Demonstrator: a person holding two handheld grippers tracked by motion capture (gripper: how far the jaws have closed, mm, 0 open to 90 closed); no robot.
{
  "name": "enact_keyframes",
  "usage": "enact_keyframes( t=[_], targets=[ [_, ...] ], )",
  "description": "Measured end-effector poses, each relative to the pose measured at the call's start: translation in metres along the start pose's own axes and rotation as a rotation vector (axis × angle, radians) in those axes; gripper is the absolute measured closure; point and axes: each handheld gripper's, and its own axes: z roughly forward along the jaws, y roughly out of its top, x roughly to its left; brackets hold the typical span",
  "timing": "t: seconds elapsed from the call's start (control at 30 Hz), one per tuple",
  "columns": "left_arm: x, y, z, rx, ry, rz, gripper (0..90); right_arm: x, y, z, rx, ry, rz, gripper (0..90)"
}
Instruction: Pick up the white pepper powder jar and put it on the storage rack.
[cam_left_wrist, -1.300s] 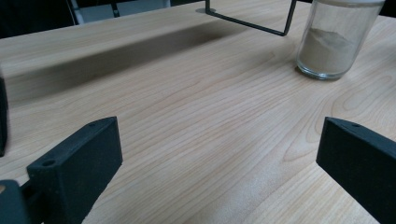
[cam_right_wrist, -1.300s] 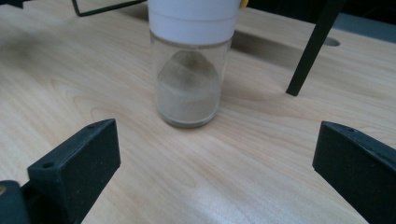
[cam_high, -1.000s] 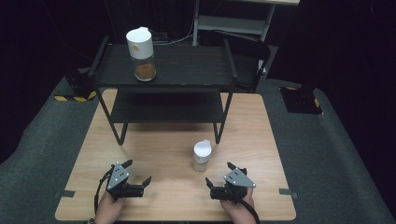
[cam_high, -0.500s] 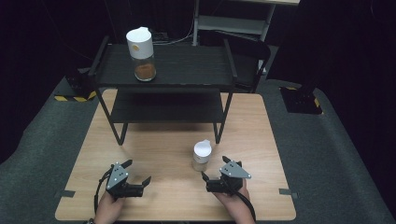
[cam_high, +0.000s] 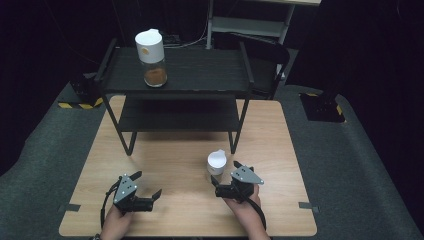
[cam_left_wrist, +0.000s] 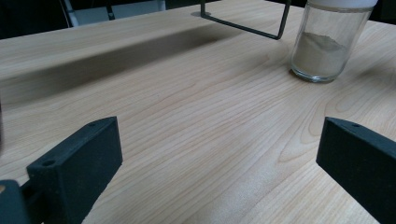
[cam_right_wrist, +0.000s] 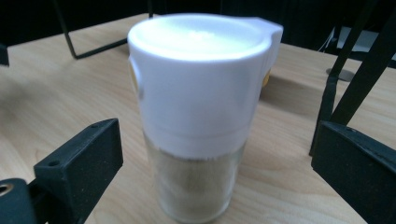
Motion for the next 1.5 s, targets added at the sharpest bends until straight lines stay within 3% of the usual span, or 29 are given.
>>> enact_keyframes(
  t=[0.07, 0.33, 0.73, 0.9, 1.23, 1.5],
  targets=[
    [0.000, 0.000, 0.000, -0.001, 0.000, 0.000, 0.5, -0.005, 0.001, 0.004, -0.001, 0.029, 0.009, 6.8],
    [0.000, 0.000, 0.000, -0.001, 0.001, -0.005, 0.5, -0.009, 0.000, 0.015, -0.005, 0.044, 0.048, 10.3],
    [0.000, -0.001, 0.000, -0.002, 0.002, -0.007, 0.5, -0.011, -0.004, 0.025, -0.024, 0.059, 0.048, 19.0],
    [0.000, -0.001, 0.000, -0.003, 0.000, -0.009, 0.5, -0.013, -0.007, 0.027, -0.047, 0.090, 0.022, 29.5],
    [0.001, -0.001, 0.000, -0.003, -0.003, -0.012, 0.5, -0.011, -0.008, 0.026, -0.056, 0.083, 0.007, 30.0],
    [0.001, 0.000, 0.000, 0.001, -0.003, -0.001, 0.5, -0.006, 0.003, 0.013, -0.091, 0.086, -0.016, 30.0]
  ],
)
